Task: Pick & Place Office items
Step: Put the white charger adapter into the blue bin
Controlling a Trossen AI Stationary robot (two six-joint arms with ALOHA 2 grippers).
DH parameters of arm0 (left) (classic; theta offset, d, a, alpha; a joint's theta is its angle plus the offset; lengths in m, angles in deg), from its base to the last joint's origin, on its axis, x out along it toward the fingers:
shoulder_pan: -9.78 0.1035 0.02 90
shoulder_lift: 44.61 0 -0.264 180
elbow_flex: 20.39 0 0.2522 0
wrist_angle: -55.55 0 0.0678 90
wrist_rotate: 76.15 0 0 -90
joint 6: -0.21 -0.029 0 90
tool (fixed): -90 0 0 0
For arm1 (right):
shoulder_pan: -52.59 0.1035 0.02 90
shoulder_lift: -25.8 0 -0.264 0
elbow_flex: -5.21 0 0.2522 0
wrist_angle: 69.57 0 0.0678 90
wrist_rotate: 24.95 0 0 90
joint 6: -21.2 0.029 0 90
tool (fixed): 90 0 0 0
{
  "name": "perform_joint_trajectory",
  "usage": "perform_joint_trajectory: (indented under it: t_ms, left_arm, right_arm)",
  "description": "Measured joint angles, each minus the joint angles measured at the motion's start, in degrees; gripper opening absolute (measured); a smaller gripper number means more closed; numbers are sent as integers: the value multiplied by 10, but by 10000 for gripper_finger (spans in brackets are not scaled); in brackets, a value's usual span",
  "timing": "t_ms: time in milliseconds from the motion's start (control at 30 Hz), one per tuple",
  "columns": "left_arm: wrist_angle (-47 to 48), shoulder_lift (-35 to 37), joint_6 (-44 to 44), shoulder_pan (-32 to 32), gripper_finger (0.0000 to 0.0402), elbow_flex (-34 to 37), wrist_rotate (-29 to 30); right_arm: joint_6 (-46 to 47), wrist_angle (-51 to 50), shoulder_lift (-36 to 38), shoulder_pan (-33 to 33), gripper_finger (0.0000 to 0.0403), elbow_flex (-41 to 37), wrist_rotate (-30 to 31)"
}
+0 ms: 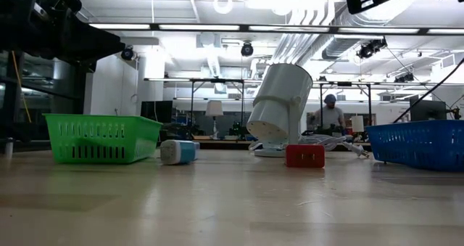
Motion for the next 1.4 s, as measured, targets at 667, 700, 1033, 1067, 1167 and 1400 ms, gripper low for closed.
perform_joint_trajectory:
  t_ms: [667, 700, 1033, 1067, 1167, 1400]
  left_arm:
    - [0, 0, 0, 0, 103, 0, 0]
    - [0, 0, 0, 0, 103, 0, 0]
    - [0, 0, 0, 0, 103, 0, 0]
    - [0, 0, 0, 0, 103, 0, 0]
    - [0, 0, 0, 0, 103, 0, 0]
    - [0, 0, 0, 0, 103, 0, 0]
  right_arm:
    - [-23, -73, -205, 52, 153, 213, -50]
    - [-28, -86, -214, 55, 153, 227, -53]
    - [-69, -200, -291, 68, 153, 359, -69]
    - [-74, -212, -300, 69, 153, 372, -73]
    - [-87, -243, -326, 72, 153, 408, -89]
    - [-119, -275, -377, 89, 153, 435, -98]
